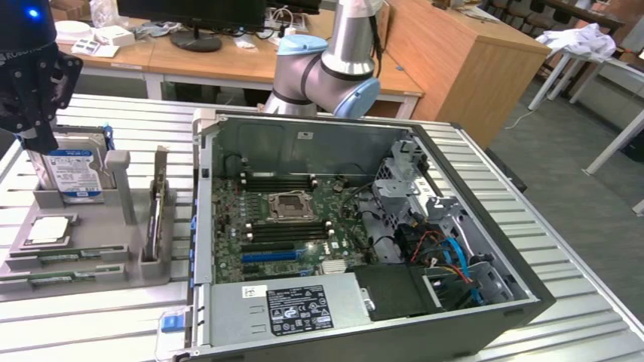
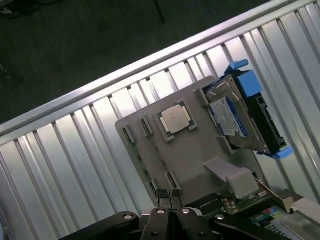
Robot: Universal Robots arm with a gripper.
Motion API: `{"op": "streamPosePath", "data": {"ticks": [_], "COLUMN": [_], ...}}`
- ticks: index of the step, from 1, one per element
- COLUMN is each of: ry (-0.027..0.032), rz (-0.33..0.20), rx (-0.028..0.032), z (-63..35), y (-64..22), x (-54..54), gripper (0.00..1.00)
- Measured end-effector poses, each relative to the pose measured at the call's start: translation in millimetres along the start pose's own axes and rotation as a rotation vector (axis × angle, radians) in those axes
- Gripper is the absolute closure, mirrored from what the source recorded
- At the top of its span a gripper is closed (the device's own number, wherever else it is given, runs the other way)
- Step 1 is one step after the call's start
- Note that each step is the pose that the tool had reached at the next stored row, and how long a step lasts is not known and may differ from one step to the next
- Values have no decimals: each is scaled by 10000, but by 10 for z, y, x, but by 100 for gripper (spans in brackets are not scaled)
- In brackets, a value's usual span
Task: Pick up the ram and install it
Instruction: 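Pick up the ram and move it above insertion slot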
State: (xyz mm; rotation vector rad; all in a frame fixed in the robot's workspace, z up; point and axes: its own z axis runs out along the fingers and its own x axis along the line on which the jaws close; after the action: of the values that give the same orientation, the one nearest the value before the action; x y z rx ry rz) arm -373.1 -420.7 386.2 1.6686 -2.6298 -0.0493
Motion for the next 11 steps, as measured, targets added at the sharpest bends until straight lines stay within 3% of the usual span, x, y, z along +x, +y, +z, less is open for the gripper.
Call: {"op": "streamPosePath", "data": {"ticks": [11], "ry": [83], "rz": [-1998], "rx": [12], "z": [6], "y": [0], "x": [0], "gripper": [89]}}
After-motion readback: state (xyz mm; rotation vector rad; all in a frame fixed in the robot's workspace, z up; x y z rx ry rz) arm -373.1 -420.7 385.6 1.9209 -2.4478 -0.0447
